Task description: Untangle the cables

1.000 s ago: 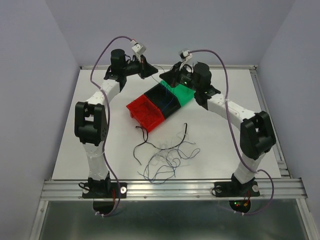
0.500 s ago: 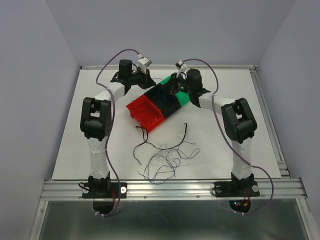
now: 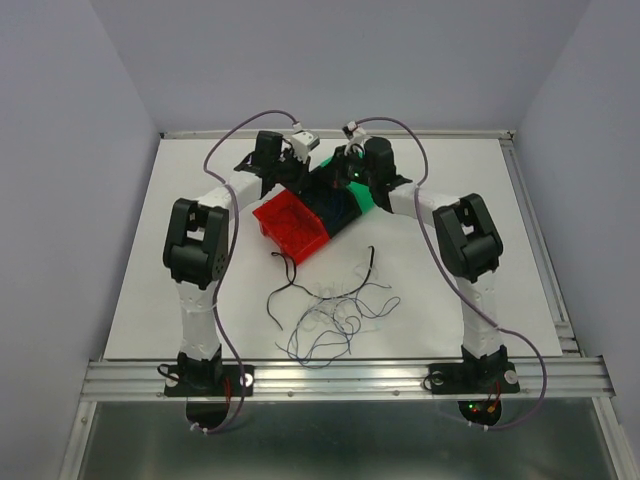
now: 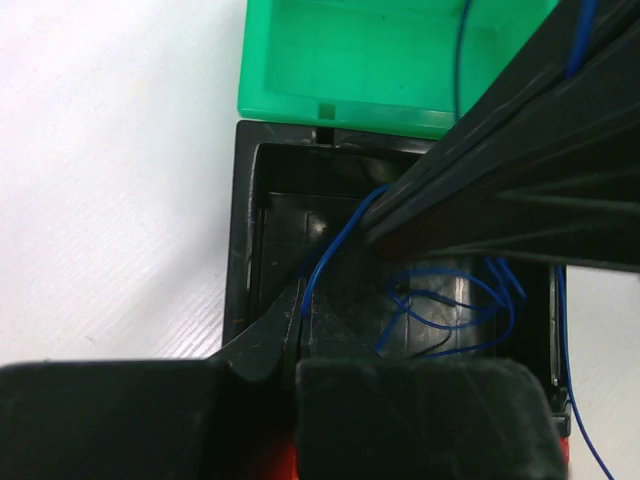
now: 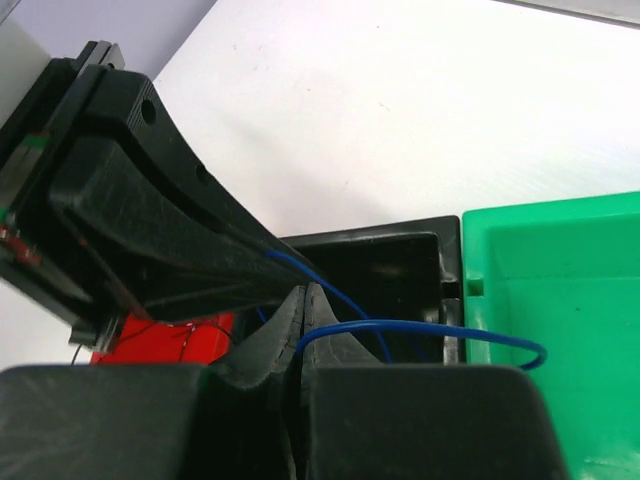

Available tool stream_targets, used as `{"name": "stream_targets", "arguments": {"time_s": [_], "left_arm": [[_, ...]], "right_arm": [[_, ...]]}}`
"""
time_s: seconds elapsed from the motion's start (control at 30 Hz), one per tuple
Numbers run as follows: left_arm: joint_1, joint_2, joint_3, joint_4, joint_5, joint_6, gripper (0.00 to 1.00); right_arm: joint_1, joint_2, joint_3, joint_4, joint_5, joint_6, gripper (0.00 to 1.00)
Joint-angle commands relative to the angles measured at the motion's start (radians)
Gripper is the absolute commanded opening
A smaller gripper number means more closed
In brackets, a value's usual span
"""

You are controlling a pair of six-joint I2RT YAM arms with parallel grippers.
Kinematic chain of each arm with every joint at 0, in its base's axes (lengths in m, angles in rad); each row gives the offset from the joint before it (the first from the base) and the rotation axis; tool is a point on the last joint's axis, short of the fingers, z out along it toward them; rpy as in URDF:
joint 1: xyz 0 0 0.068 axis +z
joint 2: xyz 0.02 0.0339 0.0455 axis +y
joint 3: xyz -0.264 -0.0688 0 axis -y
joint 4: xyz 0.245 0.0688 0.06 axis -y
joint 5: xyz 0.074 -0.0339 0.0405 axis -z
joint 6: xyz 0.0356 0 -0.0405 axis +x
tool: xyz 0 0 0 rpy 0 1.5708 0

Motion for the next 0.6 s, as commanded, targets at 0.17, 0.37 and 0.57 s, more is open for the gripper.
{"name": "stream_targets", "arguments": {"time_s": [0.17,0.37,0.57], "left_arm": [[-0.044,-0.102,-0.009,0.014,-0.168,0.027,0.0],[-0.041,-0.102,-0.003,0.016,-0.185,0.007,0.0],[-0.041,-0.105,-0.002,0.008,-0.182,0.008,0.03]], "right_arm": [[0.085,-0.01,0.081,-0.098,0.169,-0.152,0.01],[0.105,-0.076,-0.06,0.012,0.227,-0.123,0.05],[0.131,-0.069,-0.051,-0.034,0.292,-0.138,0.23]]}}
